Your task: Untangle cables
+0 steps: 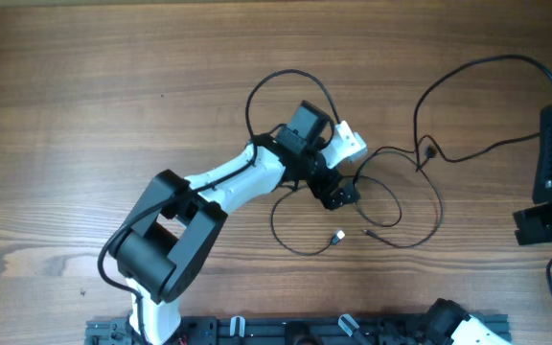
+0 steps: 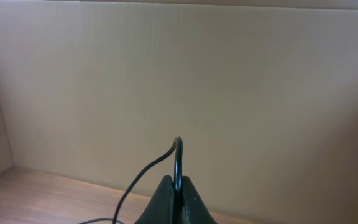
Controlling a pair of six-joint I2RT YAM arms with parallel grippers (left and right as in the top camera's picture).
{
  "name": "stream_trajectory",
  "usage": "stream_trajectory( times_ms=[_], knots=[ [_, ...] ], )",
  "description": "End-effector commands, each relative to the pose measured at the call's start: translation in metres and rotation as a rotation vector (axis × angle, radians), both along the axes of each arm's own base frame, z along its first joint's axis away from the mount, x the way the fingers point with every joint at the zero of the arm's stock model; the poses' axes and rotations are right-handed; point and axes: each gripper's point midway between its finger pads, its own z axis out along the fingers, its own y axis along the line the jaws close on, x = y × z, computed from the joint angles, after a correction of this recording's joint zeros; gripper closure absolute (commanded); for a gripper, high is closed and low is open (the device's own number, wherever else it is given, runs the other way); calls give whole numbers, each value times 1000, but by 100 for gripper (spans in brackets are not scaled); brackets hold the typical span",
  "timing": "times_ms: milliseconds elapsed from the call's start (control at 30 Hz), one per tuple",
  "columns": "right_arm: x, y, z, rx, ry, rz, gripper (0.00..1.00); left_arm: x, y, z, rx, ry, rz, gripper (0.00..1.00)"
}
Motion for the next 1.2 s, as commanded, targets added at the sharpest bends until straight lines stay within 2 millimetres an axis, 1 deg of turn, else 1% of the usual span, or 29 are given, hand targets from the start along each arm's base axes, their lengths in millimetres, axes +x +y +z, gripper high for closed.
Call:
stream_trajectory(
  times_ms=[0, 67, 167, 267, 300, 333, 400, 433, 467, 600, 667, 733, 767, 867, 933, 967, 1033, 1100, 1167],
  knots=[
    [-5, -2, 5, 4, -18, 12, 96, -6, -9, -7, 2, -3, -20, 0],
    [-5, -2, 4, 3, -17, 12, 96, -9, -11, -12, 7, 3, -27, 1],
    [-4, -2, 3, -3, -11, 12, 96, -16, -13, -28, 29, 29, -39, 9],
    [-4, -2, 2, -6, -9, 12, 96, -21, -14, -38, 45, 47, -48, 26],
    [-4, -2, 2, -6, -8, 12, 96, -22, -14, -40, 49, 51, -51, 45],
    [-4, -2, 2, -7, -8, 12, 96, -23, -14, -40, 49, 51, -52, 60],
    [-4, -2, 1, -9, -6, 12, 96, -23, -14, -40, 49, 50, -51, 82],
    [-4, -2, 0, -13, -2, 12, 96, -22, -14, -40, 49, 50, -50, 92],
    [-4, -2, -1, -16, 1, 12, 96, -22, -14, -40, 49, 51, -49, 96],
    [-4, -2, -6, -31, 15, 12, 96, -22, -13, -41, 52, 56, -44, 96],
    [-4, -1, -7, -37, 19, 12, 96, -18, -6, -42, 72, 63, -24, 96],
    [-3, -3, -9, -42, 25, 5, 96, -5, 10, -46, 119, 77, 53, 96],
    [-2, -7, -9, -38, 28, -23, 96, 3, 23, -47, 150, 91, 105, 96],
    [1, -26, -11, -33, 41, -132, 96, 17, 58, -43, 187, 144, 188, 96],
    [2, -48, -15, -24, 60, -262, 96, 34, 95, -37, 209, 199, 292, 96],
    [2, -57, -18, -18, 71, -312, 96, 45, 118, -33, 212, 226, 361, 96],
    [2, -63, -21, -32, 84, -348, 96, 61, 154, -28, 210, 258, 466, 96],
    [1, -70, -26, -50, 98, -389, 95, 76, 197, -23, 199, 308, 598, 96],
    [0, -72, -26, -52, 100, -406, 96, 84, 233, -22, 191, 359, 705, 96]
  ],
)
